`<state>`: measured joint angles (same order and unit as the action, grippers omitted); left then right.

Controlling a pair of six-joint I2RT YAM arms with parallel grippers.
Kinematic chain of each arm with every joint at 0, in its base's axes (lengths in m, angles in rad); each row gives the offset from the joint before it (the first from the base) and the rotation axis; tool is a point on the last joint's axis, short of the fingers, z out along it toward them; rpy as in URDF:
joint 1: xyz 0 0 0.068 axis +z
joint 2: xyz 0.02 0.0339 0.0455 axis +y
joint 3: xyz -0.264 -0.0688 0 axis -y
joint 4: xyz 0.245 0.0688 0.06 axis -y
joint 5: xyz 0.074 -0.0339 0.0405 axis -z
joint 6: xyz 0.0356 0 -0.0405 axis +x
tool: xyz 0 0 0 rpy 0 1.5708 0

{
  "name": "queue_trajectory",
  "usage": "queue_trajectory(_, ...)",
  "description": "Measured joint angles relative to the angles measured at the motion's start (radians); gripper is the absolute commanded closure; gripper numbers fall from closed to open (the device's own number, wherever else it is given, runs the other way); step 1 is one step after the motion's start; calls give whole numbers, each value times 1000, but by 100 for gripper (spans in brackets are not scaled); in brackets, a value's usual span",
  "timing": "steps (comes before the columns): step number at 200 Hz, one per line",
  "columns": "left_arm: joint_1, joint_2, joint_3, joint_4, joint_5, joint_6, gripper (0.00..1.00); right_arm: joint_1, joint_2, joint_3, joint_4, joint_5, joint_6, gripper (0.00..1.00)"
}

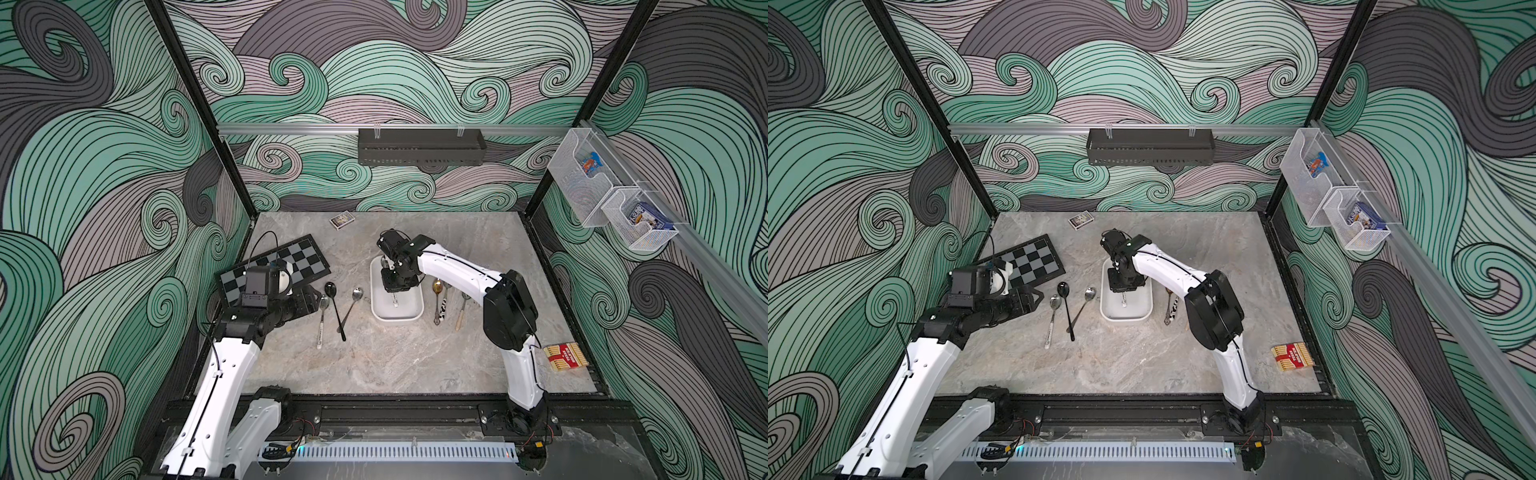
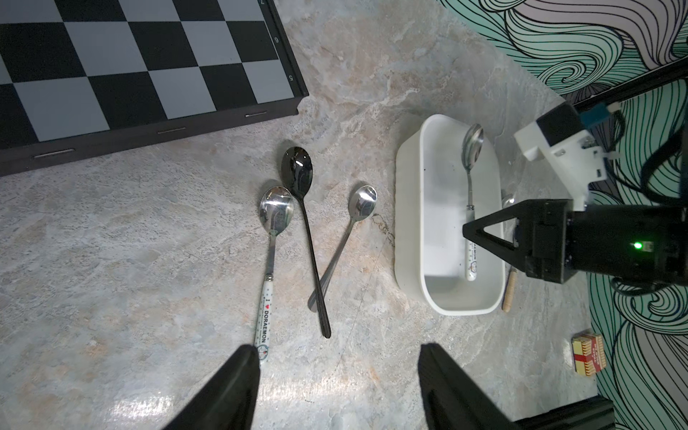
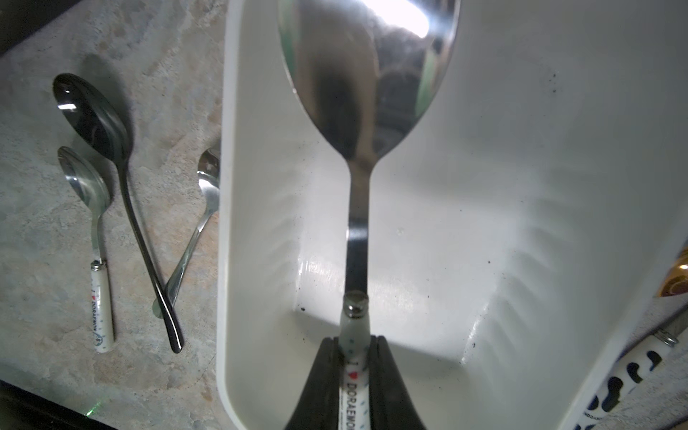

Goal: Put the spoon into the storage box
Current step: Place the spoon in the storage box.

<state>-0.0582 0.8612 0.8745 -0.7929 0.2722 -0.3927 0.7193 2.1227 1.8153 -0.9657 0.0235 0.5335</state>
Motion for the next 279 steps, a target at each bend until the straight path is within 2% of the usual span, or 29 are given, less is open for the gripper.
queue_trajectory(70, -4, 3, 0, 0, 0, 0, 29, 27, 174, 117, -2, 4, 58, 96)
queue_trajectory(120, -6, 30, 0, 0, -3, 0, 29, 35, 204, 122, 2, 23, 111, 91)
queue_trajectory(137, -8, 34, 0, 0, -7, 0, 29, 35, 211, 122, 4, 27, 119, 80)
queue_trajectory(148, -10, 34, 0, 0, -8, 0, 19, 34, 216, 123, 8, 27, 122, 72)
queue_trajectory(162, -10, 34, 0, -1, -10, -2, 17, 34, 219, 123, 12, 27, 126, 63)
queue_trajectory(202, -11, 54, 0, -1, -14, -1, 21, 37, 211, 121, 20, 24, 110, 56)
queue_trajectory(232, -16, 87, 0, -2, -23, -2, 26, 38, 98, 61, 21, 33, 79, 52)
queue_trajectory(265, -25, 226, 13, -28, -35, -36, 38, 25, -200, -70, 56, 43, 9, 50)
queue_trajectory(279, -40, 306, 27, -42, -38, -67, 38, 8, -337, -146, 89, 39, -23, 49)
